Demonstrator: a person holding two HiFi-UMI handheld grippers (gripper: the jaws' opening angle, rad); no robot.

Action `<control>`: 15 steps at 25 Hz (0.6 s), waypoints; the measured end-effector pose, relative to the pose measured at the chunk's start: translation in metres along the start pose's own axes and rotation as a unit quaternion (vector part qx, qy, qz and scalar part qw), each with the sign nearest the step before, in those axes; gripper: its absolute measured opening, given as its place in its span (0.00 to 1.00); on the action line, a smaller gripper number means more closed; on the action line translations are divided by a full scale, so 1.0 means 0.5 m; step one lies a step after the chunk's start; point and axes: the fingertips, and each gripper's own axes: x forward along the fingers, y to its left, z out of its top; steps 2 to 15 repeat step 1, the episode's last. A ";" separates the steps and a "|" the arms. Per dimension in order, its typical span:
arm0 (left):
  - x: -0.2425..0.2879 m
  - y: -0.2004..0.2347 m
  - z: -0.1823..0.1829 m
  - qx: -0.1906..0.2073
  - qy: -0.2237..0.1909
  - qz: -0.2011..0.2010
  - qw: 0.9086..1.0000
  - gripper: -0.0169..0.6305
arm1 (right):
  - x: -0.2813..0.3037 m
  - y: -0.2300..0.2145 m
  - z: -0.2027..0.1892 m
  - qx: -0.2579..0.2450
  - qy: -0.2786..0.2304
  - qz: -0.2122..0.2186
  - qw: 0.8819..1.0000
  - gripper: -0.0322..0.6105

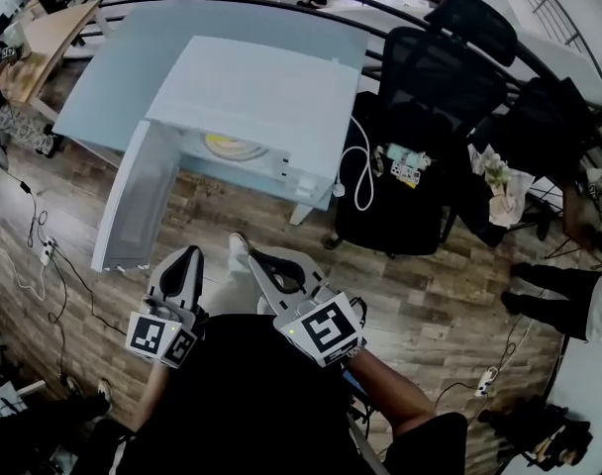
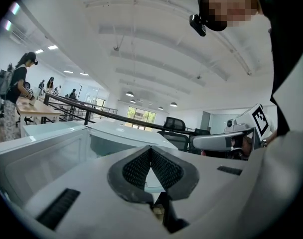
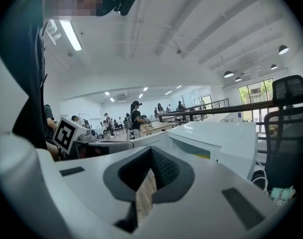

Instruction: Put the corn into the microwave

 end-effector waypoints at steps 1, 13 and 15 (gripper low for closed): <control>0.001 0.007 0.001 -0.001 0.000 0.002 1.000 0.03 | 0.005 0.004 -0.002 0.002 0.003 0.002 1.000 0.06; 0.001 0.007 0.001 -0.001 0.000 0.002 1.000 0.03 | 0.005 0.004 -0.002 0.002 0.003 0.002 1.000 0.06; 0.001 0.007 0.001 -0.001 0.000 0.002 1.000 0.03 | 0.005 0.004 -0.002 0.002 0.003 0.002 1.000 0.06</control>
